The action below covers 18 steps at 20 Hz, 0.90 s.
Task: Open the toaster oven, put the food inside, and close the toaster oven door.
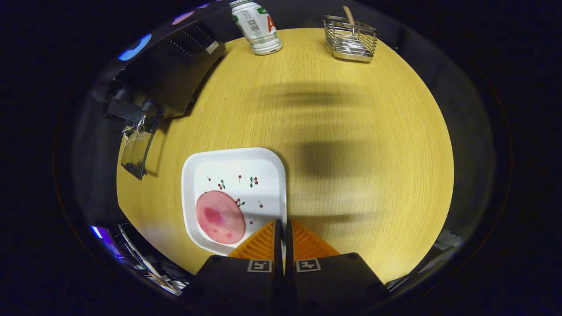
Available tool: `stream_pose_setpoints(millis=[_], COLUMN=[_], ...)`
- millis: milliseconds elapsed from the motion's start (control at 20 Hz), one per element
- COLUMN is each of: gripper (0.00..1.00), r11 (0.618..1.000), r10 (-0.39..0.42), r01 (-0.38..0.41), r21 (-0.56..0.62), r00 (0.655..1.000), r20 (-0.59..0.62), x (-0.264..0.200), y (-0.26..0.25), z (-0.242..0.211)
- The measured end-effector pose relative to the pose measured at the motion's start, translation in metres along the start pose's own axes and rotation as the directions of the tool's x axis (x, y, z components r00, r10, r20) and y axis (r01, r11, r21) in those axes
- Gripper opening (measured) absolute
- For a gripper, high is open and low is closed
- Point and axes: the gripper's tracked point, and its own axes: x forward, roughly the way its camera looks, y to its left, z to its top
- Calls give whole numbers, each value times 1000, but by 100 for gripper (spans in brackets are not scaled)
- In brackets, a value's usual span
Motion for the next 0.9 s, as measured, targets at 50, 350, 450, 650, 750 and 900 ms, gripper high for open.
stream_pose_setpoints(millis=[50,350,450,650,750,900], gripper=[5,5,5,5,5,5], r11=[1000,991,978,929,907,878], r10=[8,56,100,183,205,225], r01=[-8,-58,-105,-204,-232,-260], r21=[20,119,180,310,352,401], r00=[1000,998,994,979,972,965], r20=[0,23,39,94,112,134], x=[-2,-4,-7,-17,-22,-28], y=[-1,5,16,42,52,66], z=[1,-9,-17,-27,-32,-42])
